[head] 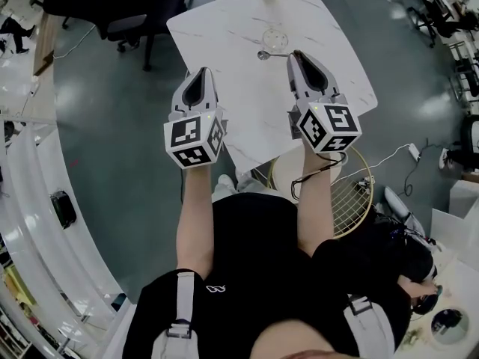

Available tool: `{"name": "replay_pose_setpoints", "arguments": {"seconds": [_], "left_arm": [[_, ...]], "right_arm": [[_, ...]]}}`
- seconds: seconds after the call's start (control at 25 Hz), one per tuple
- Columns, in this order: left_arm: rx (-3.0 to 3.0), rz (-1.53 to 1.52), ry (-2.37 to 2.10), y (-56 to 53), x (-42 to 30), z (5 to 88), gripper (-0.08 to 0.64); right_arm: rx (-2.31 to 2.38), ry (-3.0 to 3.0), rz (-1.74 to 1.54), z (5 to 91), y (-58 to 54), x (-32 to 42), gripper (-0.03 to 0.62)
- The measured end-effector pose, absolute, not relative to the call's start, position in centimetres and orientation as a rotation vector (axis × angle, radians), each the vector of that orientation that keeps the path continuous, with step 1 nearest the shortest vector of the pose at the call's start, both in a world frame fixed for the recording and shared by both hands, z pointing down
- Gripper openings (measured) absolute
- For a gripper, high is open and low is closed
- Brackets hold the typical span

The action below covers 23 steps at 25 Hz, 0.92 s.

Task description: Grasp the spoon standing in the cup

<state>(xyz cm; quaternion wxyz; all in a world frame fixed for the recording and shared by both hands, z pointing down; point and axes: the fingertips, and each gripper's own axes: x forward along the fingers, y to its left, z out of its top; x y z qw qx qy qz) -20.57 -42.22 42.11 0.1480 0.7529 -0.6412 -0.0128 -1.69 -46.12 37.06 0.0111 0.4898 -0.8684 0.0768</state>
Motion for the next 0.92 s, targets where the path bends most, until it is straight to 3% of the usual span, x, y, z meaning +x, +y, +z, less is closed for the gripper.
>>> {"name": "replay_pose_setpoints", "arguments": {"seconds": [0.92], "left_arm": [[2.201, -0.046, -1.8, -41.5, -18.6, 41.7, 0.015]], "right_arm": [[1.545, -2.71, 0.228, 36.4, -45.2, -0.1, 0.052]]}}
